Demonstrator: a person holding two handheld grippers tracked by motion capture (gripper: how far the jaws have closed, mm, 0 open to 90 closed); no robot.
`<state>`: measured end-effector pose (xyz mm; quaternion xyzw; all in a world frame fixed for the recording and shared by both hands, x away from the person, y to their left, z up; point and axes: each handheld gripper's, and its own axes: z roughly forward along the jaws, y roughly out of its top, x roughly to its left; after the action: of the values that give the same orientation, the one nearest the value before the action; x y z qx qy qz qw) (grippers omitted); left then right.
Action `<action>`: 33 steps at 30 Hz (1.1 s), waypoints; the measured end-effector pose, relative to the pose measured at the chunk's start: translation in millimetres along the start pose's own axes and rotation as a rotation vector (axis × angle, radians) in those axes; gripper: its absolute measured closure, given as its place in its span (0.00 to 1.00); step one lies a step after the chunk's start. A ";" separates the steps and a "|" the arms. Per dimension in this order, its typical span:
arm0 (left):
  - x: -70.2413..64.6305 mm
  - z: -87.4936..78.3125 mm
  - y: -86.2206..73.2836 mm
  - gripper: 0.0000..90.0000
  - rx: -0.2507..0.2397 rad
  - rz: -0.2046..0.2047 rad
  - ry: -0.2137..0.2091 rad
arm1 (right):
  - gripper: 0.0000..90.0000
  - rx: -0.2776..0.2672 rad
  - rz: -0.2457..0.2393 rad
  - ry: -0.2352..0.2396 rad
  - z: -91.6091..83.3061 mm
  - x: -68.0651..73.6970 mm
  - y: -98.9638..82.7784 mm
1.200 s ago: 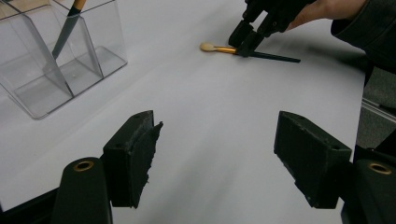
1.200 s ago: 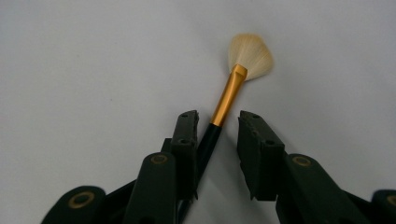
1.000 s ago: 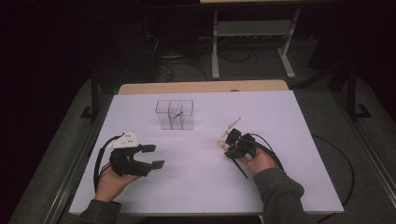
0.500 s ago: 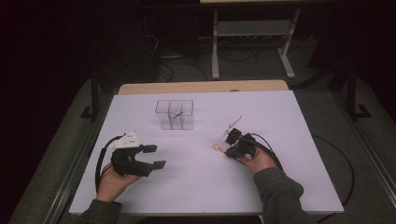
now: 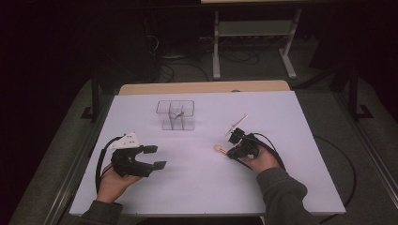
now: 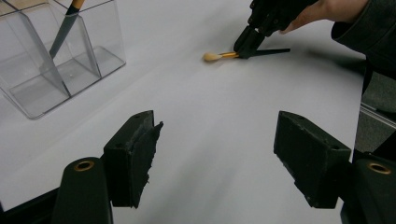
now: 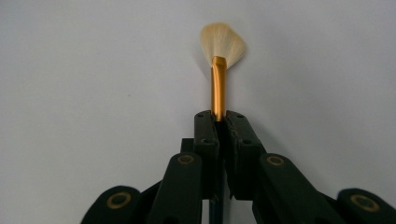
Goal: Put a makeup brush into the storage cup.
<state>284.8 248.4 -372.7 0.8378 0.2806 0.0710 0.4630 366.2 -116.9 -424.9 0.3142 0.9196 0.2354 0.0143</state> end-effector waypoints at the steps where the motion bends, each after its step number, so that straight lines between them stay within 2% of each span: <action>1: -0.2 0.0 0.1 0.32 0.000 -0.001 0.000 | 0.92 -0.008 -0.003 0.005 -1.5 0.4 0.0; 8: -0.4 1.0 0.6 0.32 0.003 0.009 -0.005 | 0.92 -0.040 -0.002 0.019 -10.8 2.8 -2.1; 9: -1.3 1.5 0.5 0.32 0.000 0.000 -0.007 | 0.92 -0.045 -0.001 0.026 -12.1 3.2 -2.6; 21: -3.4 5.7 2.8 0.33 0.008 0.007 -0.022 | 0.92 -0.144 -0.021 0.085 -31.5 12.5 -5.9; 23: -3.7 7.8 3.1 0.33 0.010 0.006 -0.028 | 0.92 -0.159 -0.035 0.090 -33.8 14.0 -6.2; 33: -9.3 20.6 9.8 0.33 0.036 0.023 -0.058 | 0.92 -0.210 -0.039 0.135 -44.0 20.1 -8.4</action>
<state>288.8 224.2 -375.1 0.8507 0.2588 0.0471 0.4550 337.6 -129.6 -387.0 0.2763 0.8948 0.3506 -0.0102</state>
